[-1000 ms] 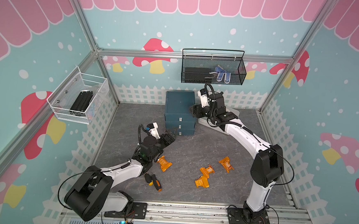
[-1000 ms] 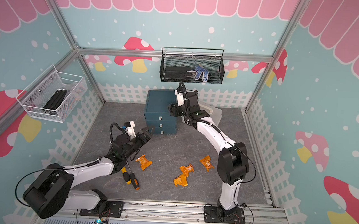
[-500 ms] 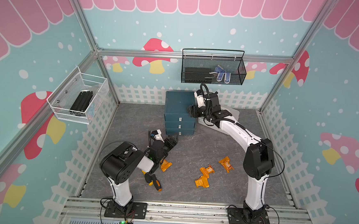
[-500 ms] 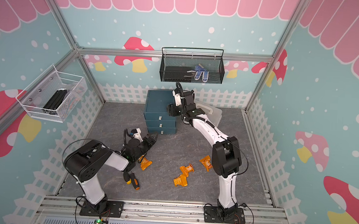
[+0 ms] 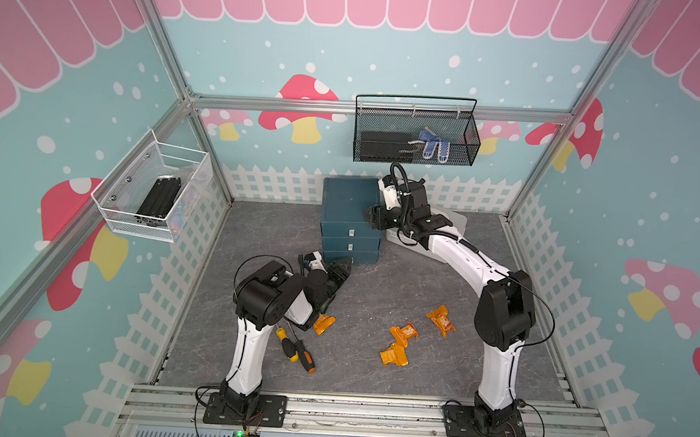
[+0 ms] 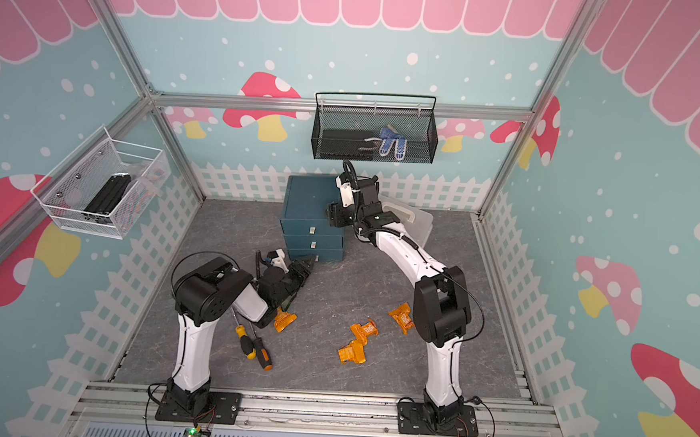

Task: Place the cookies into the drawer by color
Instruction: Open the drawer in the storage box.

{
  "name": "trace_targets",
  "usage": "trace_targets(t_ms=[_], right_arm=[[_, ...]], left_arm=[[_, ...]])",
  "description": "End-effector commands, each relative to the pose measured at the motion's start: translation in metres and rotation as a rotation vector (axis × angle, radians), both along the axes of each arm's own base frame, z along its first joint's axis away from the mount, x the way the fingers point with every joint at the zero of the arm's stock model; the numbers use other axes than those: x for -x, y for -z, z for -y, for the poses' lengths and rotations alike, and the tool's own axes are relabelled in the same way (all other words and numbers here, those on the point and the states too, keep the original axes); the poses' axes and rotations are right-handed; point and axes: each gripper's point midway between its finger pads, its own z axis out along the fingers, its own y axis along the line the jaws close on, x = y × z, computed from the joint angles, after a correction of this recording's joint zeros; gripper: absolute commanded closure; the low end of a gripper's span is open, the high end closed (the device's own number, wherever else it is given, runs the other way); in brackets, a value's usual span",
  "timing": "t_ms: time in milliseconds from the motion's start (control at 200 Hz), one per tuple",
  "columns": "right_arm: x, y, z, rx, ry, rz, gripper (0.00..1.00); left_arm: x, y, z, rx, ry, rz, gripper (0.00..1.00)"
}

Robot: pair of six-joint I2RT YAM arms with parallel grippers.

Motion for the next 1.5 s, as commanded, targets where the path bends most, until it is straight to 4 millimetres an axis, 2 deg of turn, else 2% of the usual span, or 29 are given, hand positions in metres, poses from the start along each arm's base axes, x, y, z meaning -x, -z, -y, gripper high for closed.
trace_targets(t_ms=[0,210,385,440,505,545,660,831,901,1331,1496], right_arm=[[0.004,0.016,-0.002,0.032,-0.026,-0.033,0.28],[0.006,0.016,-0.002,0.030,-0.035,-0.036,0.29],[0.007,0.019,-0.007,0.020,-0.049,-0.046,0.30],[0.007,0.021,-0.007,0.022,-0.047,-0.050,0.30],[0.007,0.021,-0.006,0.028,-0.044,-0.048,0.30],[0.007,0.021,-0.005,0.030,-0.040,-0.049,0.30],[0.006,0.023,-0.004,0.037,-0.033,-0.053,0.30],[0.006,0.025,-0.002,0.043,-0.023,-0.061,0.31],[0.007,0.025,-0.001,0.045,-0.022,-0.064,0.31],[0.009,0.024,-0.001,0.048,-0.026,-0.074,0.31],[0.010,0.024,0.000,0.053,-0.028,-0.074,0.31]], left_arm=[[-0.010,-0.003,0.003,0.048,0.003,0.018,0.42],[-0.019,0.002,0.006,0.054,0.009,0.032,0.53],[-0.022,0.000,0.007,0.032,0.015,0.049,0.75],[-0.022,0.002,0.006,0.020,0.011,0.043,0.88],[-0.023,0.003,0.006,0.016,0.012,0.044,0.92],[-0.022,0.002,0.007,0.020,0.018,0.051,1.00],[-0.015,-0.001,0.006,0.029,0.031,0.061,1.00],[0.014,-0.019,0.009,-0.008,0.051,0.087,1.00],[0.029,-0.021,0.007,-0.035,0.059,0.080,1.00],[0.087,-0.014,0.006,-0.027,0.110,0.024,1.00],[0.104,0.005,0.010,-0.013,0.145,-0.049,1.00]])
